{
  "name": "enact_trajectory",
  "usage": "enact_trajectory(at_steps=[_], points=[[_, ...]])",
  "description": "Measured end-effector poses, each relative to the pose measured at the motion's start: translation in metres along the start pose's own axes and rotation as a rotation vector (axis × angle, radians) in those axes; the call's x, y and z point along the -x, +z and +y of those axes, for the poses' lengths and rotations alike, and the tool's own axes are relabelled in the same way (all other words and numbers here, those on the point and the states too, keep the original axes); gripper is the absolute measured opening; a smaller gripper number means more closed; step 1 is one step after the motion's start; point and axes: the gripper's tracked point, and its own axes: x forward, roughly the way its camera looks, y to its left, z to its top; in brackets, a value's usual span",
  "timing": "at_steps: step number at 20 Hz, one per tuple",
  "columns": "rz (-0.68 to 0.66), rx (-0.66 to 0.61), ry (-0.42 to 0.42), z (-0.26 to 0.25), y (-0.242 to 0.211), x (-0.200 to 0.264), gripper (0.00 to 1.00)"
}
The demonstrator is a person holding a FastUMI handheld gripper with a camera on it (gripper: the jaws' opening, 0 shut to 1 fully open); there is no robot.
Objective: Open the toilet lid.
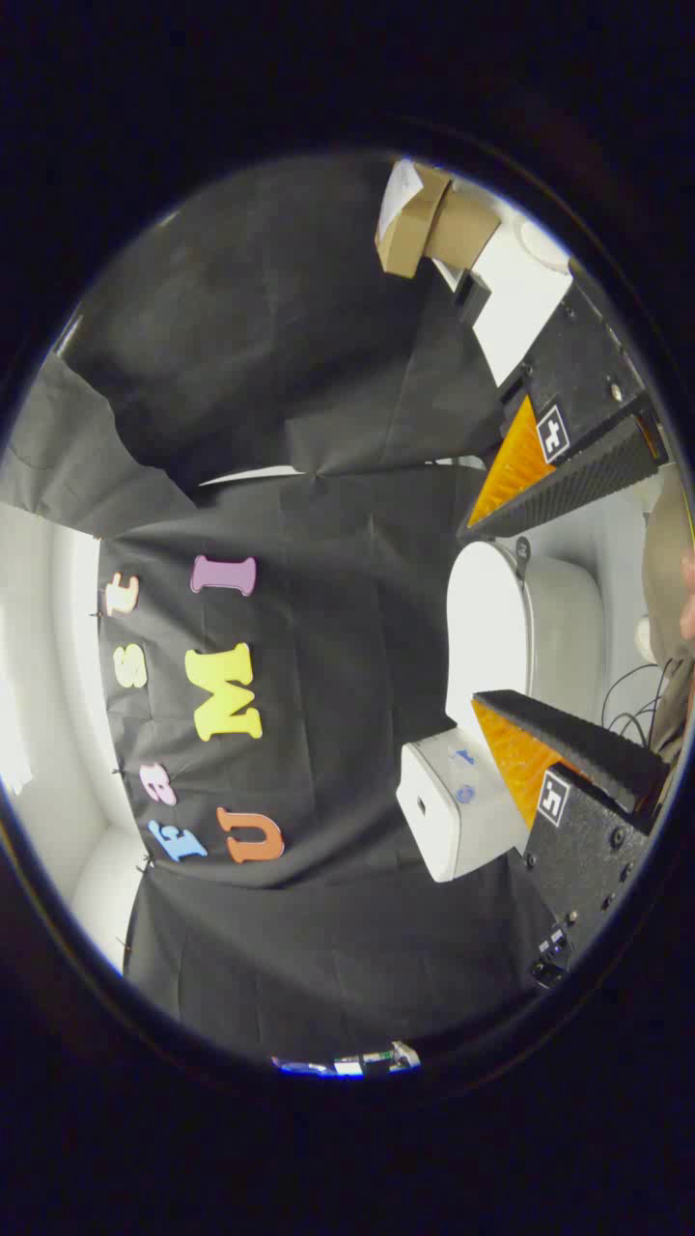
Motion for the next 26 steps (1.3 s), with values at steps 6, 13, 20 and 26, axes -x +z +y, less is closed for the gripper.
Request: enact_trajectory(at_steps=[6, 13, 20, 26], points=[[0.014, -0.018, -0.011, 0.001, -0.005, -0.003, 1.0], [0.037, -0.014, -0.024, -0.002, -0.012, -0.008, 1.0], [0.067, -0.025, -0.033, -0.008, -0.018, -0.018, 1.0], [0.127, -0.049, -0.05, -0.022, -0.033, -0.044, 1.0]])
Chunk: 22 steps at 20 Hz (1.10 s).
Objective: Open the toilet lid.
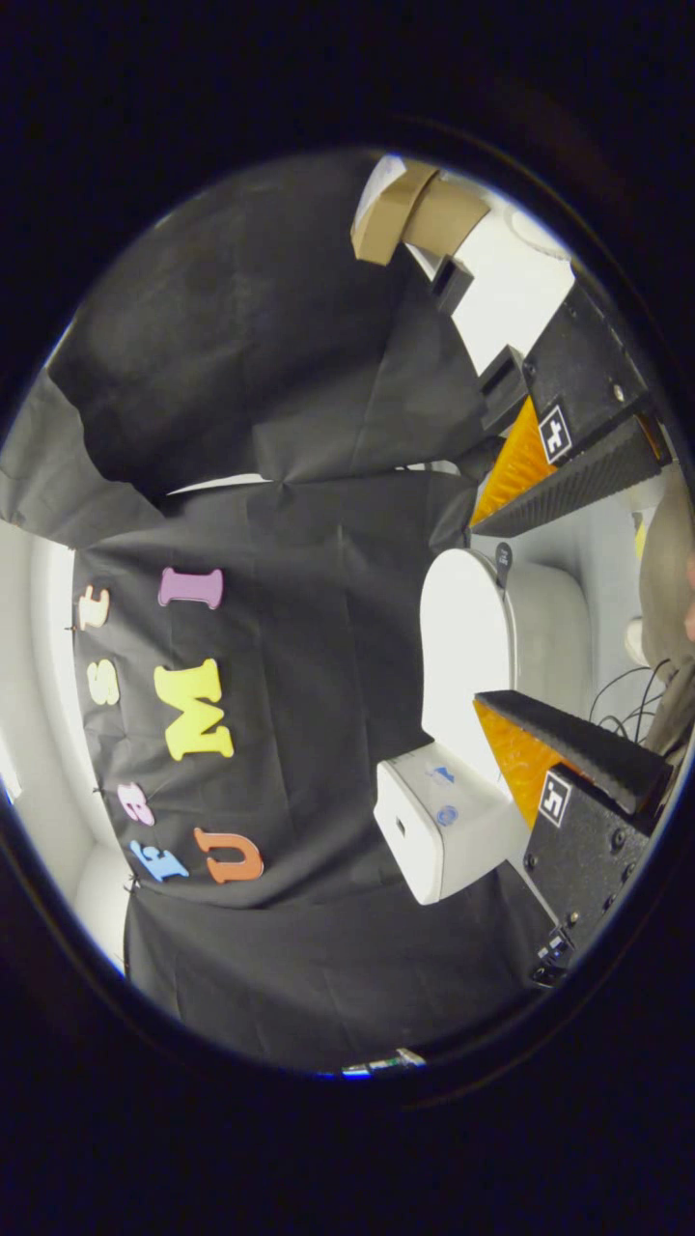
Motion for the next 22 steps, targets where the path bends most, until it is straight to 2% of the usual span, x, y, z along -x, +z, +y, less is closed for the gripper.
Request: enact_trajectory(at_steps=[8, 15, 22], points=[[0.054, -0.005, -0.039, -0.029, 0.001, -0.071, 1.0], [0.235, -0.016, 0.02, -0.04, -0.024, -0.142, 1.0], [0.435, -0.141, 0.02, -0.066, -0.066, -0.203, 0.97]])
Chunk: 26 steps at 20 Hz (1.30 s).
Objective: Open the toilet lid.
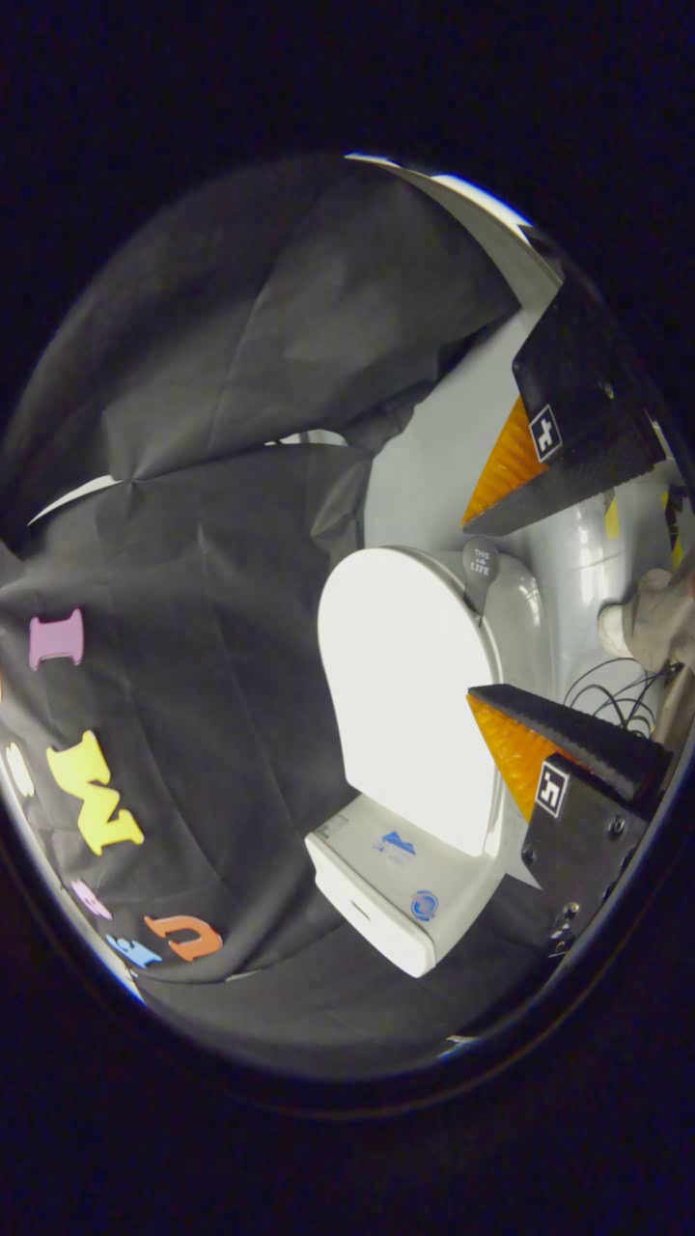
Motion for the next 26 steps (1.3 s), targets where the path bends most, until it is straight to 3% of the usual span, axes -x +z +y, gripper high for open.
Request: enact_trajectory(at_steps=[5, 10, 16, 19, 22, 26], points=[[0.146, -0.116, 0.024, -0.014, -0.025, -0.04, 0.96], [0.184, -0.267, 0.045, -0.027, -0.023, -0.073, 0.9], [0.293, -0.409, 0.082, -0.039, -0.026, -0.097, 0.76], [0.335, -0.458, 0.13, -0.035, -0.036, -0.106, 0.61], [0.321, -0.462, 0.159, -0.035, -0.036, -0.113, 0.58], [0.312, -0.511, 0.204, -0.039, -0.035, -0.114, 0.46]])
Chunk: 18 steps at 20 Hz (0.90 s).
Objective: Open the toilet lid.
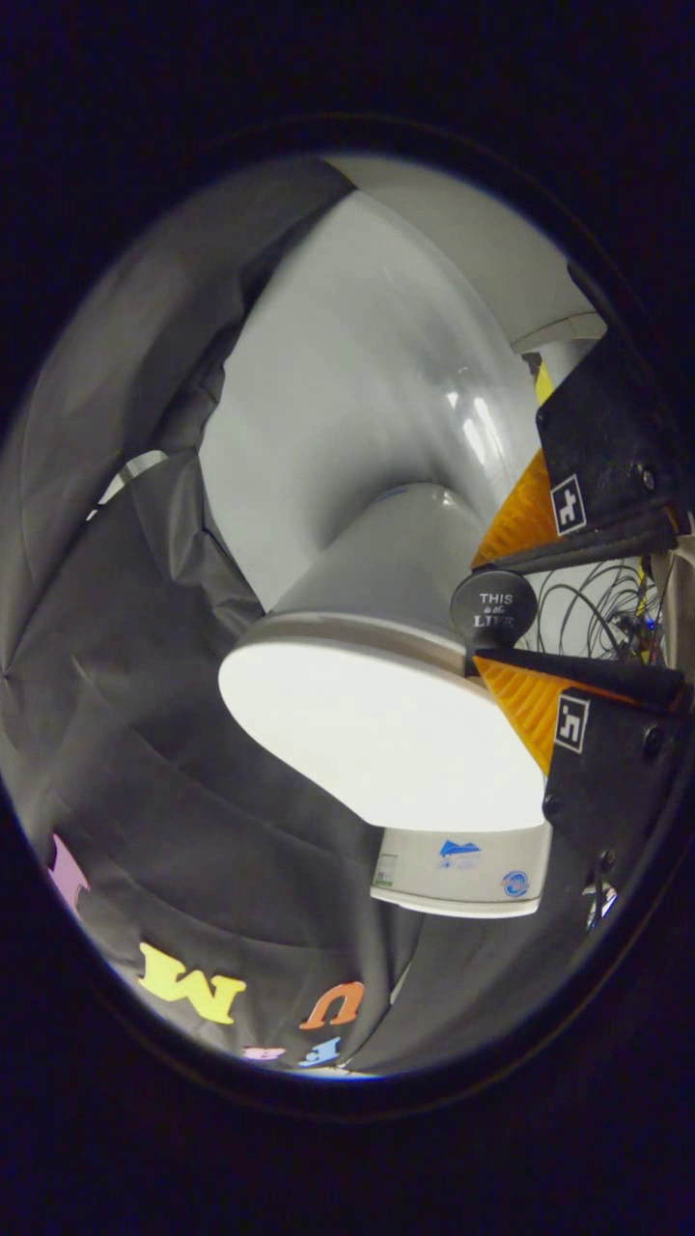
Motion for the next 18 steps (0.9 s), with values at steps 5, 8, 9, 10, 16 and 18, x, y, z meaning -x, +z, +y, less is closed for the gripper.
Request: enact_trajectory(at_steps=[5, 8, 9, 10, 16, 18], points=[[-0.038, -0.059, 0.062, 0.002, 0.008, 0.001, 0.35], [-0.058, -0.114, 0.095, 0.003, 0.014, 0.002, 0.21], [-0.067, -0.134, 0.109, 0.003, 0.015, 0.005, 0.2], [-0.073, -0.15, 0.131, 0.004, 0.017, 0.006, 0.2], [-0.096, -0.142, 0.143, 0.006, 0.02, 0.009, 0.1], [-0.08, -0.148, 0.139, 0.014, 0.016, 0.008, 0.1]])
